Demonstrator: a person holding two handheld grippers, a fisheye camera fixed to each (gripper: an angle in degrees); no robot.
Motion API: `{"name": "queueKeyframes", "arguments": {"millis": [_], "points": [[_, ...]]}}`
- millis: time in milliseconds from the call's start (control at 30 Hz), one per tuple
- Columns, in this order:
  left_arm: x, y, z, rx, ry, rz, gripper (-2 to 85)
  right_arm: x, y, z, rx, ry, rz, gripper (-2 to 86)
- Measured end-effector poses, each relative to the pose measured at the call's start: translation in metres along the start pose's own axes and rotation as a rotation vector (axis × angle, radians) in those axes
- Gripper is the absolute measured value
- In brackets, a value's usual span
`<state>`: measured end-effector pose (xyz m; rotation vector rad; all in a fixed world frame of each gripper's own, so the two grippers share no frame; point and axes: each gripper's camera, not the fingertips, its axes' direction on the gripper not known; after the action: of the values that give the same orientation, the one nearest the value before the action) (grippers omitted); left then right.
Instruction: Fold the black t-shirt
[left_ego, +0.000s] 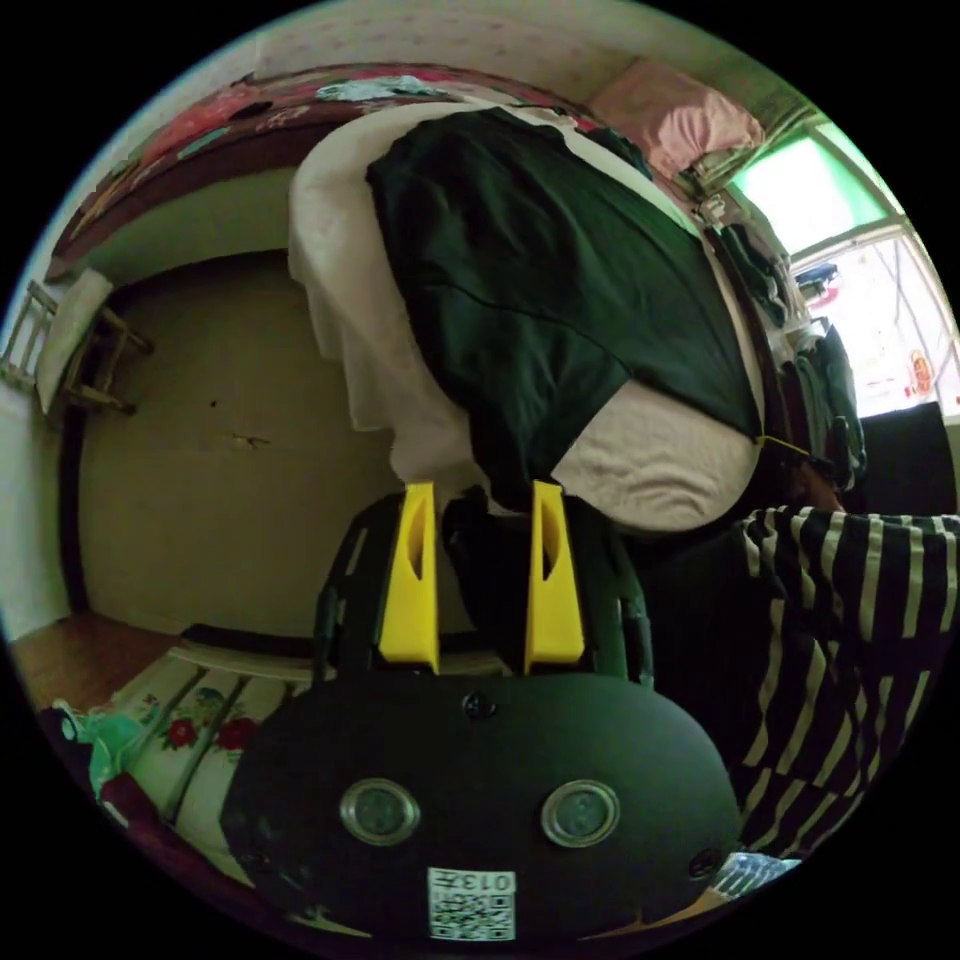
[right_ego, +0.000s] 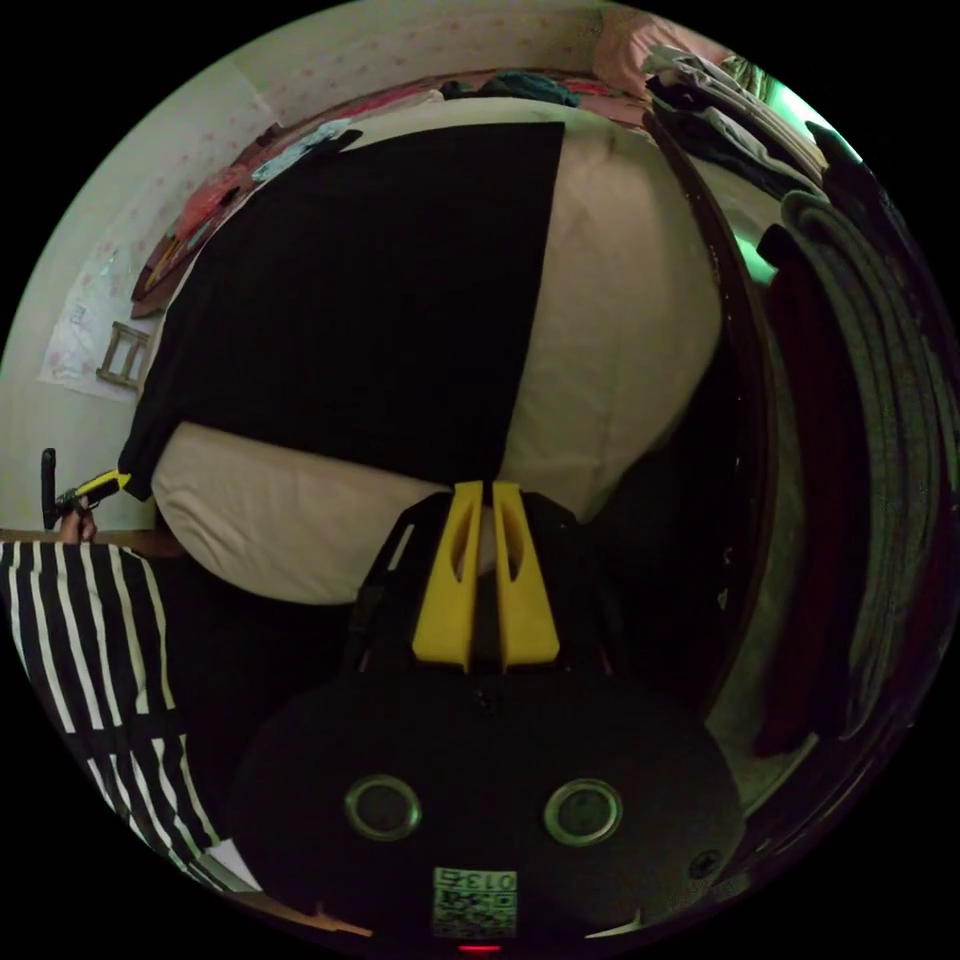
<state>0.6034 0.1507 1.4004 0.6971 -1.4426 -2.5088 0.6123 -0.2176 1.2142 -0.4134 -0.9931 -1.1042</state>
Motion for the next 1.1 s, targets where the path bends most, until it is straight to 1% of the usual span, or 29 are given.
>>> {"name": "queueKeyframes", "arguments": {"millis": [67,133,167,267,333,367,433,467,533,600,633,667,700,733,767,833,867,967,1100], "points": [[-0.015,0.004,-0.003,0.006,0.080,-0.031,15.5,0.000,0.002,0.000,-0.002,0.003,0.008,1.6],[-0.022,0.002,-0.002,-0.018,0.128,-0.047,14.2,-0.001,0.004,0.000,-0.017,0.017,-0.002,1.6],[-0.024,-0.002,-0.002,-0.043,0.159,-0.038,9.8,-0.002,0.005,0.000,-0.022,0.021,-0.006,1.6],[-0.027,-0.015,-0.011,-0.115,0.180,0.005,3.5,-0.004,0.006,-0.002,-0.046,0.047,-0.018,1.4],[-0.027,-0.019,-0.031,-0.120,0.111,0.065,2.5,-0.008,0.008,-0.009,-0.038,0.073,-0.025,1.1],[-0.029,-0.019,-0.048,-0.106,0.107,0.099,2.0,-0.008,0.009,-0.013,-0.025,0.079,-0.029,1.1],[-0.037,-0.018,-0.075,-0.061,0.163,0.122,1.6,-0.008,0.017,-0.023,0.027,0.077,-0.026,1.0],[-0.044,-0.017,-0.088,-0.052,0.189,0.111,1.4,-0.007,0.018,-0.022,0.018,0.071,-0.025,0.9],[-0.052,-0.018,-0.095,-0.104,0.249,0.115,1.2,-0.004,0.021,-0.015,-0.011,0.065,-0.010,0.9],[-0.056,-0.023,-0.112,-0.086,0.201,0.154,1.1,-0.005,0.022,-0.024,0.051,0.072,0.025,0.9],[-0.063,-0.028,-0.122,-0.055,0.217,0.127,1.0,-0.005,0.022,-0.028,0.078,0.081,0.033,0.8],[-0.070,-0.034,-0.123,-0.085,0.303,0.104,1.0,-0.004,0.022,-0.026,0.062,0.087,0.030,0.8],[-0.073,-0.037,-0.120,-0.129,0.333,0.097,1.0,-0.003,0.020,-0.017,-0.015,0.087,0.017,0.8],[-0.076,-0.041,-0.116,-0.201,0.332,0.102,1.0,0.000,0.019,-0.010,-0.064,0.069,0.012,0.8],[-0.078,-0.044,-0.119,-0.211,0.317,0.116,1.0,0.001,0.019,-0.009,-0.065,0.063,0.015,0.8],[-0.081,-0.052,-0.133,-0.169,0.346,0.115,1.0,0.004,0.021,-0.013,-0.043,0.051,0.046,0.8],[-0.082,-0.057,-0.147,-0.110,0.329,0.121,1.0,0.005,0.022,-0.014,-0.037,0.048,0.054,0.8],[-0.084,-0.080,-0.183,-0.046,0.280,0.162,1.1,0.006,0.026,-0.024,0.010,0.037,0.054,0.8],[-0.085,-0.128,-0.227,0.028,0.261,0.250,1.2,0.012,0.020,-0.058,0.166,-0.017,0.074,0.8]]}}
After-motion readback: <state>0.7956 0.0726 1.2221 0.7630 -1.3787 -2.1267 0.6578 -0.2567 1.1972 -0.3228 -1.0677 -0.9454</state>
